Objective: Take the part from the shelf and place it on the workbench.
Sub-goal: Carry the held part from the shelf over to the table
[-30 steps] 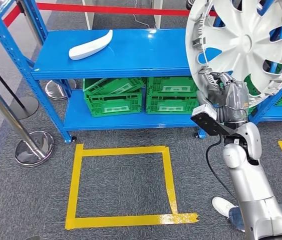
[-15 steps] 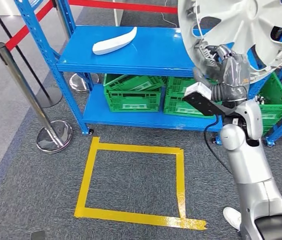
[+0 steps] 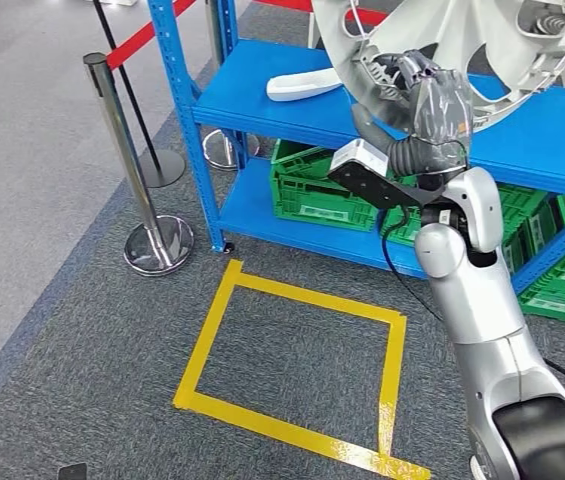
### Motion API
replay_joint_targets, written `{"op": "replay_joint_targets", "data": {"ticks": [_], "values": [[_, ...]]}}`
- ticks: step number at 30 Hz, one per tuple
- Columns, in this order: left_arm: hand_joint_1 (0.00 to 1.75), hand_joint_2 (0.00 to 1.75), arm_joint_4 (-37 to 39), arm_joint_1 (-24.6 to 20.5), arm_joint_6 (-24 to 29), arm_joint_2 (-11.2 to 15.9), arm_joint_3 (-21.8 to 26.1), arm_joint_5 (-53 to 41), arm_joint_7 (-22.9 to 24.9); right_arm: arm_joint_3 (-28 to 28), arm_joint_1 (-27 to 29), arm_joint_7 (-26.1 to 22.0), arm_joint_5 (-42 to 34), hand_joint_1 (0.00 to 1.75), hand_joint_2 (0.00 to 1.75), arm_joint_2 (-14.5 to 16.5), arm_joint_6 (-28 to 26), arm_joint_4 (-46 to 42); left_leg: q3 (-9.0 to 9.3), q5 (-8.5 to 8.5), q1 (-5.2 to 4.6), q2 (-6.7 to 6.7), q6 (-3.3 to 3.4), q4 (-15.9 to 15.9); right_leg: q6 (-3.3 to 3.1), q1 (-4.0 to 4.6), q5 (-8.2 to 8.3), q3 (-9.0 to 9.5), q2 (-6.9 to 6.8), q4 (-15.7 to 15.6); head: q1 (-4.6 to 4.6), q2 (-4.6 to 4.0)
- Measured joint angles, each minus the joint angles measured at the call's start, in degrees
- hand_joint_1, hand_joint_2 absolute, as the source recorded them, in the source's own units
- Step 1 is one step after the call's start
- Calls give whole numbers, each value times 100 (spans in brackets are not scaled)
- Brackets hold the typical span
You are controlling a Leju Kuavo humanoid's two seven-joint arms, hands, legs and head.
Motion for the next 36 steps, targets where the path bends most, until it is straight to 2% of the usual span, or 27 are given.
{"op": "replay_joint_targets", "data": {"ticks": [2,3,5,6,7,8,9,10,11,12,13,14,15,16,17,19,21,22,23,24,26,28,30,31,32,34,36], "values": [[0,175,0,-15,18,14,-15,-15,20,58,-88,49,38,175,175,22,10,18,3,35,36,-119,55,-34,23,-29,-282,-216,387,463,16,0],[0,175,0,-25,23,16,-20,-19,23,88,-117,71,58,175,175,27,18,29,-2,42,41,-177,68,-35,26,-34,-438,-366,525,797,23,0],[0,175,0,-29,23,11,-24,-10,27,149,-142,96,103,175,175,31,32,56,-5,45,44,-298,76,-31,41,-32,-643,-665,610,1413,31,0],[0,175,0,-27,23,11,-25,5,28,184,-155,108,120,175,175,36,41,72,-5,46,46,-368,76,-25,48,-33,-644,-760,620,1577,31,0],[0,175,0,-27,23,15,-25,28,28,220,-177,120,133,175,175,44,50,88,-5,45,51,-450,75,-15,56,-38,-545,-779,625,1566,30,0],[0,175,0,-28,23,20,-24,54,26,256,-212,133,141,175,175,56,59,106,-5,43,57,-537,70,0,62,-48,-353,-702,638,1355,30,0],[0,175,0,-31,23,25,-22,75,22,283,-259,147,141,175,175,69,68,123,-8,37,65,-621,57,19,70,-69,-119,-557,703,998,31,0],[0,175,0,-35,23,29,-22,96,16,312,-311,155,141,175,175,79,73,144,-22,30,65,-701,35,44,79,-95,58,-400,841,645,31,0],[0,175,0,-45,24,32,-21,114,5,345,-367,159,142,175,175,90,75,166,-63,30,70,-776,2,80,76,-121,145,-258,971,337,29,0],[0,175,0,-56,27,34,-21,133,-9,380,-408,161,148,175,175,102,74,188,-115,43,81,-842,-40,107,65,-131,164,-182,1076,166,25,0],[0,175,0,-62,31,38,-21,151,-27,414,-436,161,159,175,175,118,71,208,-171,67,95,-911,-85,121,44,-126,131,-153,1114,108,27,0],[0,175,-1,-61,36,43,-21,173,-47,441,-453,163,171,175,175,138,65,224,-217,93,111,-981,-127,128,13,-121,120,-140,1061,67,27,0],[0,175,-1,-51,42,60,-21,192,-65,457,-456,165,182,175,175,162,58,238,-243,101,117,-990,-163,129,-19,-119,134,-142,991,66,31,0],[0,175,-1,-42,48,73,-21,212,-82,465,-457,168,186,175,175,190,43,251,-278,65,106,-898,-198,183,-52,-125,143,-127,915,49,7,0],[0,175,-1,-43,54,87,-21,236,-94,467,-461,173,187,175,175,211,25,266,-351,-27,93,-737,-229,337,-85,-132,150,-110,833,29,-23,0],[0,175,0,-58,62,98,-20,267,-123,468,-460,178,185,175,175,235,-12,298,-647,-342,90,-357,-284,978,-135,-113,144,-87,661,16,-83,0],[0,175,0,-51,65,107,-19,291,-161,474,-452,174,188,175,175,245,-33,331,-943,-556,110,-229,-307,1615,-159,-89,128,-77,496,18,-86,0],[0,175,0,-41,68,115,-19,304,-176,481,-448,168,190,175,175,259,-41,343,-967,-517,114,-215,-303,1677,-165,-78,119,-69,418,19,-88,0],[0,175,0,-32,72,128,-19,317,-184,488,-445,162,191,175,175,279,-48,349,-887,-383,112,-202,-287,1522,-167,-68,106,-54,346,19,-88,0],[0,175,0,-26,77,147,-18,328,-186,495,-443,157,192,175,175,303,-52,352,-703,-178,97,-151,-253,1166,-165,-58,89,-31,273,18,-88,0],[0,175,0,-24,89,189,-17,335,-186,502,-439,153,198,175,175,334,-78,355,-322,77,9,113,-157,429,-144,-29,52,10,143,10,-88,0],[0,175,0,-12,105,219,-17,326,-193,511,-419,152,222,175,175,342,-117,357,-188,88,-70,263,-82,129,-105,2,26,31,12,-5,-88,0],[0,175,0,33,123,234,-17,317,-237,527,-395,154,248,175,175,347,-144,354,-186,96,-63,140,-28,73,-52,15,-7,56,-100,-29,-87,0],[0,175,0,59,155,235,-17,319,-273,534,-384,159,254,175,175,348,-151,350,-170,111,-47,75,2,38,-28,6,-56,51,-42,-7,-83,0],[0,175,-3,76,239,234,-16,322,-321,535,-373,164,257,175,175,342,-162,345,-154,130,-28,13,34,4,-10,-5,-150,1,98,111,-71,0],[0,175,-30,88,516,212,-8,338,-453,535,-310,164,258,175,175,318,-184,338,-140,148,-2,-123,73,-26,9,-25,-454,-297,468,722,-39,0],[0,175,-77,88,712,167,33,367,-567,538,-203,150,258,175,175,277,-202,336,-140,147,4,-290,84,-18,29,-21,-668,-693,612,1445,-23,0]]}}
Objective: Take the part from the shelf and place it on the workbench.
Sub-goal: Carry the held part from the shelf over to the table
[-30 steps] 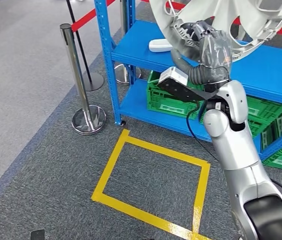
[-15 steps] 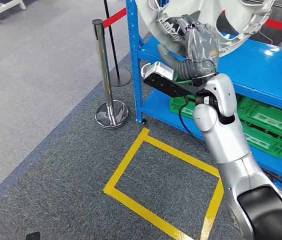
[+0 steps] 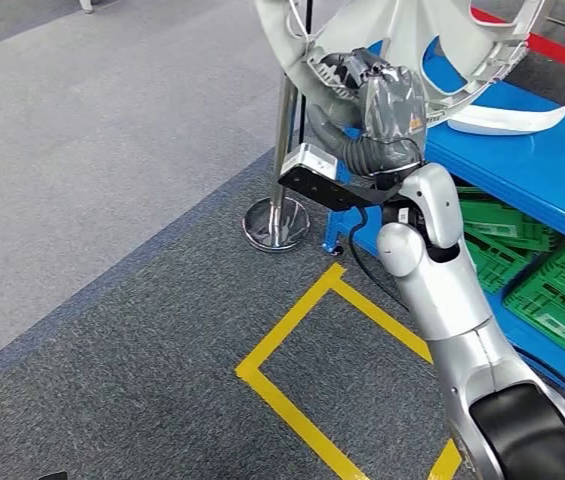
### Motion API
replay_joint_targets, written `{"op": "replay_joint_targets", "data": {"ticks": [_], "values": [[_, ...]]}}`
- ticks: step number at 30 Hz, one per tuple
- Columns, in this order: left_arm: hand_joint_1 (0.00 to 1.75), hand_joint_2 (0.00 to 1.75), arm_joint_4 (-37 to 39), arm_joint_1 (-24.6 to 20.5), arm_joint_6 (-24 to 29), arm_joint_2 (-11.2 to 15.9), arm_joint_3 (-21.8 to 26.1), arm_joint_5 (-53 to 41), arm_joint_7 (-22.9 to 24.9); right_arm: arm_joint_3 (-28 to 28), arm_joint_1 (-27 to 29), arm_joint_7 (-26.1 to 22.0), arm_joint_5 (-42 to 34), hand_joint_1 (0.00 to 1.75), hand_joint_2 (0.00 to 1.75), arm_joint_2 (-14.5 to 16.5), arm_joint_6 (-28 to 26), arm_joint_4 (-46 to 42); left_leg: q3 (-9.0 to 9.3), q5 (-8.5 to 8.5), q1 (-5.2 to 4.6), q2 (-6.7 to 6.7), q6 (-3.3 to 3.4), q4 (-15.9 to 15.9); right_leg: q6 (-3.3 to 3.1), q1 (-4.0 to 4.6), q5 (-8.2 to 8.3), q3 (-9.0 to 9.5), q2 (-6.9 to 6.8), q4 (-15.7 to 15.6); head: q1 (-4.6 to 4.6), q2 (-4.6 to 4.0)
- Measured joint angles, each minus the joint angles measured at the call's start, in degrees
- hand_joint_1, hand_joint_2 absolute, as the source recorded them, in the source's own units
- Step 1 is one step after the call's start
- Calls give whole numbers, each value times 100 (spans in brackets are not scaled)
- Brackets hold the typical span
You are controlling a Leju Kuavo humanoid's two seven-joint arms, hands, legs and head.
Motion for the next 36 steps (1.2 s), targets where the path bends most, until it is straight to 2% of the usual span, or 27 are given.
{"op": "replay_joint_targets", "data": {"ticks": [1,2,3,5,6,7,9,10,11,13,14,15,16,17,18,20,22,23,25,27,29,30,31,32,33,34,36], "values": [[0,175,-16,1,0,-23,26,23,-26,1,49,-6,-1,175,175,-19,-4,0,1,-1,3,-87,1,9,8,2,39,-107,13,128,0,0],[0,175,-21,-1,-65,-39,52,55,-38,-2,85,-8,-4,175,175,-34,-9,0,3,-4,8,-178,0,22,12,1,187,-114,21,36,3,0],[0,175,-20,-3,-173,-47,71,80,-56,-9,108,-8,-9,175,175,-44,-15,-2,4,-9,15,-267,-7,39,12,-7,423,-11,51,-277,5,0],[0,175,-17,-16,-488,-46,95,121,-131,-35,146,-6,-17,175,175,-71,-35,-9,-26,-23,27,-427,-41,93,12,-55,782,299,312,-1028,6,0],[0,175,-16,-27,-630,-41,104,129,-177,-45,175,-8,-14,175,175,-85,-50,-18,-61,-18,34,-497,-72,115,5,-72,855,407,439,-1260,5,0],[0,175,-16,-36,-723,-36,109,140,-211,-54,211,-13,-6,175,175,-96,-65,-31,-99,-7,44,-561,-103,128,-6,-80,850,456,527,-1352,6,0],[0,175,-15,-49,-743,-27,117,161,-226,-66,271,-23,15,175,175,-103,-92,-57,-152,26,61,-685,-169,124,-56,-75,852,478,442,-1371,11,0],[0,175,-13,-50,-705,-31,121,170,-216,-79,286,-24,22,175,175,-103,-101,-67,-169,12,49,-651,-199,146,-95,-83,858,496,369,-1388,8,0],[0,175,-11,-61,-675,-33,124,176,-209,-93,291,-21,23,175,175,-104,-106,-77,-215,-55,36,-527,-234,250,-134,-92,865,519,289,-1409,-17,0],[0,175,-6,-100,-652,-42,128,173,-205,-127,291,-16,23,175,175,-104,-109,-92,-445,-336,32,-144,-300,772,-194,-88,862,558,130,-1435,-67,0],[0,175,-6,-124,-643,-40,128,165,-200,-139,289,-19,25,175,175,-104,-110,-97,-619,-509,54,-14,-326,1156,-209,-76,856,567,47,-1438,-86,0],[0,175,-6,-141,-630,-41,127,156,-189,-146,287,-26,27,175,175,-104,-109,-97,-767,-625,78,41,-344,1478,-216,-66,848,573,-34,-1437,-87,0],[0,175,-6,-150,-613,-44,127,148,-173,-147,284,-35,29,175,175,-104,-109,-99,-843,-655,96,62,-353,1654,-220,-59,838,581,-115,-1436,-89,0],[0,175,-6,-154,-593,-46,127,141,-156,-145,279,-44,31,175,175,-104,-109,-102,-823,-591,106,72,-354,1634,-218,-54,826,593,-192,-1436,-89,0],[0,175,-6,-154,-572,-49,127,135,-143,-145,274,-51,31,175,175,-104,-109,-106,-682,-430,108,99,-343,1379,-211,-49,810,613,-265,-1436,-89,0],[0,175,-6,-156,-531,-45,127,120,-118,-165,260,-51,25,175,175,-105,-111,-125,-262,-123,47,329,-287,595,-177,-33,769,664,-407,-1441,-90,-1],[0,175,-6,-155,-497,-39,126,92,-92,-200,253,-49,9,175,175,-122,-117,-144,-34,-33,-36,523,-213,136,-130,-10,737,694,-532,-1453,-88,-1],[0,175,-6,-147,-485,-35,123,55,-66,-214,257,-51,-2,175,175,-131,-121,-150,-29,-54,-66,523,-184,111,-105,1,729,705,-592,-1468,-88,-1],[0,175,-6,-107,-475,-20,104,-64,7,-242,283,-56,-23,175,175,-145,-128,-174,-17,-39,-60,391,-122,61,-49,-5,692,740,-655,-1495,-84,0],[0,175,-5,-69,-522,-3,48,-226,106,-286,322,-55,-44,175,175,-184,-147,-212,29,-15,-22,266,-50,-4,-13,-28,535,659,-395,-1305,-65,0],[0,175,-4,-51,-674,17,-35,-379,194,-327,396,-56,-39,175,175,-256,-177,-239,49,-4,4,129,0,-29,-3,-39,234,318,-64,-645,-32,0],[0,175,-4,-41,-773,32,-81,-444,225,-344,452,-60,-27,175,175,-293,-192,-250,49,-4,6,52,16,-26,4,-36,102,93,-7,-245,-19,0],[0,175,-3,-20,-866,44,-126,-510,258,-364,520,-64,-12,175,175,-331,-206,-264,50,-8,7,-34,21,-22,11,-35,48,-100,13,54,-15,0],[0,175,-2,8,-938,60,-173,-571,291,-388,584,-67,1,175,175,-365,-219,-285,52,-13,10,-120,23,-14,16,-35,96,-216,18,169,-14,0],[0,175,0,37,-986,78,-220,-629,328,-414,638,-67,9,175,175,-397,-230,-314,54,-20,15,-206,19,-2,16,-39,259,-214,24,44,-14,0],[0,175,0,63,-1019,99,-266,-687,365,-447,681,-66,14,175,175,-429,-238,-348,56,-32,24,-294,6,17,17,-48,500,-109,61,-279,-14,0],[0,175,0,103,-1073,153,-359,-809,434,-524,761,-66,17,175,175,-506,-253,-419,39,-68,39,-458,-43,83,21,-88,857,222,290,-1037,-16,0]]}}
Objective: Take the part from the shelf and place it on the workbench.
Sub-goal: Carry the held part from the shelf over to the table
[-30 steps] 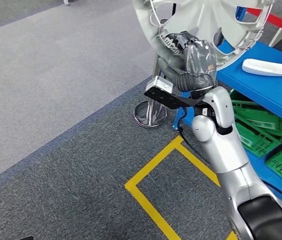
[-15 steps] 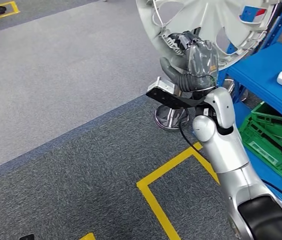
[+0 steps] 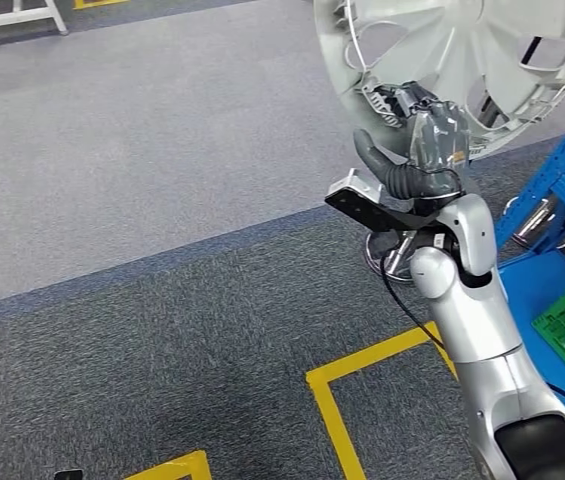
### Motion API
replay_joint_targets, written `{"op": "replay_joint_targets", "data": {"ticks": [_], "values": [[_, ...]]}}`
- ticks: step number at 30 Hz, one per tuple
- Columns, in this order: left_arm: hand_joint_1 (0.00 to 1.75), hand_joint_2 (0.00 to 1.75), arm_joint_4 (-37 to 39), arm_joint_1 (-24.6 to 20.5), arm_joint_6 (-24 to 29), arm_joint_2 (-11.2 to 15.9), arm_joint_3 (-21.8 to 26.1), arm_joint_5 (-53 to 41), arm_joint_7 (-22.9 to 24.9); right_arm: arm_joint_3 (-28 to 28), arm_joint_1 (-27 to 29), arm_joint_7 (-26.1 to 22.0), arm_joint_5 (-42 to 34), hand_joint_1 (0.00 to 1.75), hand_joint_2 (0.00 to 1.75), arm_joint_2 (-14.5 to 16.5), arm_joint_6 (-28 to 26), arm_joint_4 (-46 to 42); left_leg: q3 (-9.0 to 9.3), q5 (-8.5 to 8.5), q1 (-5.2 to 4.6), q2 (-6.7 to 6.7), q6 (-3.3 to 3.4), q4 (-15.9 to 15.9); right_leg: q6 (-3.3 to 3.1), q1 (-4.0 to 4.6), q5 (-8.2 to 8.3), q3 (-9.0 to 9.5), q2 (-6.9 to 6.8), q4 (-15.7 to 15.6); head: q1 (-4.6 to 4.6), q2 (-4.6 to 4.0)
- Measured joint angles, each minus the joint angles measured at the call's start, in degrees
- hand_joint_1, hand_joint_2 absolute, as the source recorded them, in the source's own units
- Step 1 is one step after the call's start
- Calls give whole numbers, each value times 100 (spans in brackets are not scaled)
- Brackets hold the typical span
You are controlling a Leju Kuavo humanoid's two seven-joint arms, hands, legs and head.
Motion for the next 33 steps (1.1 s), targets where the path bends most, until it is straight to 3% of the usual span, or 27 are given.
{"op": "replay_joint_targets", "data": {"ticks": [2,4,5,7,9,11,12,13,14,16,17,18,20,21,23,24,25,27,28,29,31,33], "values": [[0,175,0,44,-33,62,-89,-108,79,-77,108,-5,16,175,175,-85,-27,-67,-43,-12,15,-138,-64,43,-8,-14,55,190,167,-325,2,0],[0,175,0,113,-54,116,-156,-164,143,-144,214,-15,41,175,175,-140,-63,-127,-71,6,32,-254,-123,37,-49,2,46,228,94,-344,3,0],[0,175,3,148,-73,138,-181,-180,160,-176,252,-19,52,175,175,-152,-74,-156,-80,-7,28,-213,-150,50,-82,1,53,245,35,-362,0,0],[0,175,10,178,-130,173,-226,-203,183,-242,321,-21,74,175,175,-176,-88,-209,-192,-172,8,102,-211,303,-159,-4,61,291,-106,-405,-31,0],[0,175,14,174,-205,186,-268,-242,202,-303,402,-28,109,175,175,-209,-94,-242,-502,-512,19,451,-257,983,-211,21,45,323,-266,-417,-59,-1],[0,175,16,183,-260,191,-319,-317,241,-342,479,-43,144,175,175,-236,-94,-255,-796,-732,50,527,-275,1611,-227,40,25,335,-423,-415,-59,-1],[0,175,17,194,-276,194,-348,-361,270,-359,512,-49,154,175,175,-244,-94,-263,-815,-701,58,533,-273,1662,-228,46,14,342,-497,-415,-60,-1],[0,175,19,204,-292,198,-377,-396,309,-375,538,-52,160,175,175,-247,-93,-273,-718,-570,59,543,-262,1483,-222,51,3,353,-566,-415,-60,-1],[0,175,19,209,-310,204,-403,-421,351,-389,557,-54,163,175,175,-248,-92,-284,-519,-372,49,586,-240,1111,-213,55,-13,373,-635,-415,-60,0],[0,175,20,205,-360,216,-442,-442,456,-427,572,-54,168,175,175,-252,-88,-301,-111,-113,-24,823,-176,335,-175,69,-48,412,-770,-417,-57,0],[0,175,21,200,-410,223,-457,-448,530,-442,574,-57,177,175,175,-255,-83,-305,2,-67,-66,913,-144,110,-152,78,-65,427,-835,-419,-53,0],[0,175,22,201,-482,232,-467,-452,621,-455,575,-63,191,175,175,-257,-76,-305,35,-82,-103,954,-118,27,-127,85,-78,437,-898,-424,-52,0],[0,175,28,219,-677,256,-477,-424,863,-464,574,-83,223,175,175,-257,-47,-306,37,-65,-118,827,-63,-10,-70,74,-105,463,-997,-440,-52,0],[0,175,31,230,-764,263,-475,-371,1023,-466,567,-90,236,175,175,-254,-24,-305,54,-51,-107,758,-33,-40,-45,56,-142,458,-932,-419,-50,0],[0,175,33,219,-870,267,-440,-199,1409,-472,541,-95,250,175,175,-246,40,-298,94,-24,-68,628,38,-97,-20,31,-339,300,-613,-100,-18,0],[0,175,33,200,-894,260,-403,-105,1625,-472,525,-95,257,175,175,-239,78,-283,96,-23,-62,560,59,-101,-19,27,-491,127,-434,233,6,0],[0,175,33,180,-914,256,-355,-22,1829,-468,506,-97,263,175,175,-226,115,-264,95,-25,-58,489,75,-98,-15,32,-647,-88,-339,630,25,0],[0,175,33,156,-957,244,-248,114,2157,-453,461,-99,274,175,175,-174,181,-208,97,-30,-57,329,82,-87,2,37,-752,-431,-288,1171,42,0],[0,175,33,150,-982,234,-191,178,2282,-445,429,-99,275,175,175,-139,206,-180,99,-35,-54,244,79,-76,5,37,-641,-465,-283,1147,43,0],[0,175,33,146,-1003,221,-136,235,2397,-437,390,-98,275,175,175,-102,226,-151,101,-43,-46,155,70,-61,3,31,-431,-387,-265,903,44,0],[0,175,33,138,-1028,195,-23,335,2593,-421,307,-96,273,175,175,-37,260,-93,90,-77,-26,-22,23,-6,5,-1,-34,-62,-58,146,44,-1],[0,175,33,130,-1029,185,84,424,2724,-398,250,-101,272,175,175,13,287,-37,36,-92,3,-175,-42,59,3,-22,63,170,168,-278,42,-1]]}}
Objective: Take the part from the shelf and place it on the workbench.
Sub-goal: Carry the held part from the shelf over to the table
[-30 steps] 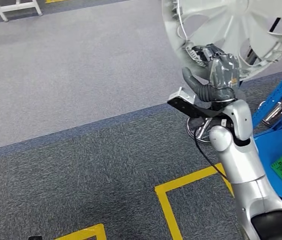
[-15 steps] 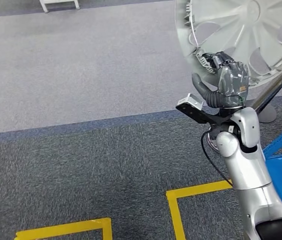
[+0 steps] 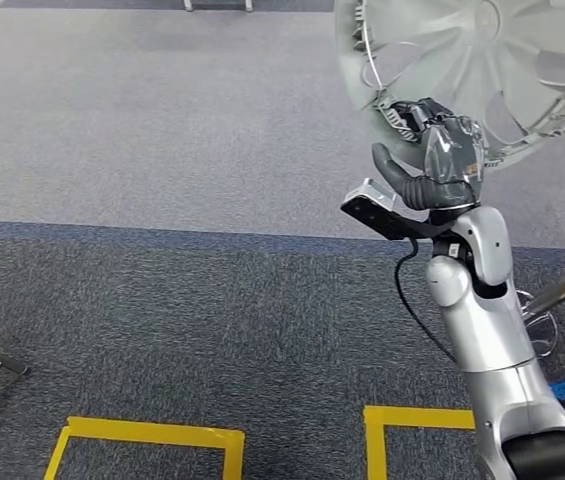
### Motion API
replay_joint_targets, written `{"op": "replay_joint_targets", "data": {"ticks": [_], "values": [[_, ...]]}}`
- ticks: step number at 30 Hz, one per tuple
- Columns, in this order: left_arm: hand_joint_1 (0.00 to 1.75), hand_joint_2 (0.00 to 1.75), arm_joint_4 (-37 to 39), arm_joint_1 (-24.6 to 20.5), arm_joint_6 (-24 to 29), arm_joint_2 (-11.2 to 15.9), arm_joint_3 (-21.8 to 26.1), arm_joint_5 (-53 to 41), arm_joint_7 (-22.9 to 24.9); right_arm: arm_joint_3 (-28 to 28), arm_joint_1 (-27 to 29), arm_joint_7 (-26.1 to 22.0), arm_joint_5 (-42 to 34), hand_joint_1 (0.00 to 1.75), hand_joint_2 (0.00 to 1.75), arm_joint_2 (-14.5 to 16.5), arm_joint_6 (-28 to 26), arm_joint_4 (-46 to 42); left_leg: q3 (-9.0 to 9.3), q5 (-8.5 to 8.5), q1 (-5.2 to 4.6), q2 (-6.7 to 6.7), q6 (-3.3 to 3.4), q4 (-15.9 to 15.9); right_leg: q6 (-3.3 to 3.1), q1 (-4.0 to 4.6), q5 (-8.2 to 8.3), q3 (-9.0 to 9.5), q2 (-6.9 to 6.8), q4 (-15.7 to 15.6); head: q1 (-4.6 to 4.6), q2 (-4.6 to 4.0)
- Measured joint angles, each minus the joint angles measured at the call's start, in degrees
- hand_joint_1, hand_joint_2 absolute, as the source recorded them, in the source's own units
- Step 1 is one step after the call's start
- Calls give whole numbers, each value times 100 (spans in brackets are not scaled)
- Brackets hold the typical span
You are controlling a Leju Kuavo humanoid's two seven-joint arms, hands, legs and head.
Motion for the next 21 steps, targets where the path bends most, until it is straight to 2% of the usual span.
{"op": "replay_joint_targets", "data": {"ticks": [1,3,4,5,7,8,9,10,11,12,13,14,15,16,18,19,20,21], "values": [[0,175,0,3,4,-2,51,49,43,12,-21,-3,0,175,175,24,14,23,-30,11,15,-69,-33,6,-9,7,-31,38,31,-20,3,0],[0,175,1,14,18,-8,176,193,167,27,-83,-6,-16,175,175,99,44,56,-59,28,35,-151,-95,-1,-55,17,-23,67,-96,-46,4,1],[0,175,2,16,21,-18,246,269,237,32,-122,-7,-29,175,175,146,57,72,-83,-4,18,-39,-125,42,-93,15,-20,90,-170,-67,-15,1],[0,175,4,10,13,-27,317,338,301,34,-161,-6,-45,175,175,189,68,92,-145,-79,1,147,-154,177,-136,14,-17,118,-254,-93,-39,1],[0,175,7,-17,-53,-50,429,426,376,34,-219,-9,-58,175,175,238,85,137,-438,-358,-10,567,-200,783,-207,40,-31,165,-431,-124,-79,1],[0,175,7,-30,-117,-57,476,464,396,37,-242,-15,-60,175,175,255,92,164,-638,-502,7,654,-213,1170,-227,57,-41,176,-518,-126,-78,1],[0,175,7,-38,-202,-67,522,506,412,46,-264,-25,-60,175,175,275,98,192,-803,-591,21,684,-216,1479,-238,70,-52,183,-602,-125,-79,1],[0,175,8,-41,-302,-78,570,554,424,60,-282,-36,-62,175,175,303,106,221,-886,-588,30,691,-214,1619,-244,79,-64,194,-681,-125,-80,1],[0,175,8,-41,-419,-86,619,603,429,76,-298,-46,-71,175,175,332,114,248,-855,-480,33,696,-206,1534,-245,87,-78,210,-756,-125,-80,1],[0,175,9,-40,-570,-91,666,659,424,90,-312,-56,-89,175,175,357,121,273,-708,-290,28,723,-188,1230,-242,95,-97,236,-832,-125,-81,1],[0,175,9,-41,-753,-93,712,717,411,99,-323,-67,-114,175,175,380,126,296,-499,-91,10,812,-161,810,-233,102,-120,268,-908,-126,-81,1],[0,175,9,-44,-978,-93,754,772,376,102,-334,-81,-139,175,175,396,127,317,-299,41,-33,935,-130,427,-217,117,-145,296,-982,-127,-81,1],[0,175,9,-48,-1231,-92,789,820,318,103,-346,-98,-160,175,175,407,124,341,-157,112,-73,1040,-92,149,-196,130,-167,316,-1048,-129,-78,1],[0,175,9,-48,-1474,-90,818,851,246,106,-361,-119,-173,175,175,413,120,366,-93,114,-111,1108,-57,13,-172,140,-185,329,-1109,-133,-75,1],[0,175,9,-28,-1865,-87,852,873,84,120,-392,-174,-188,175,175,429,110,413,-88,91,-142,1040,6,-33,-120,147,-209,362,-1227,-154,-73,1],[0,175,9,-8,-2014,-86,861,872,12,128,-404,-200,-199,175,175,441,103,431,-67,99,-130,979,35,-66,-91,137,-235,370,-1224,-156,-73,1],[0,175,9,6,-2146,-88,866,868,-54,134,-415,-221,-213,175,175,452,92,448,-39,112,-112,921,68,-101,-70,124,-290,357,-1109,-105,-72,1],[0,175,9,12,-2282,-90,867,863,-120,136,-426,-237,-228,175,175,458,77,466,-11,125,-86,862,98,-134,-56,114,-388,285,-930,52,-59,1]]}}
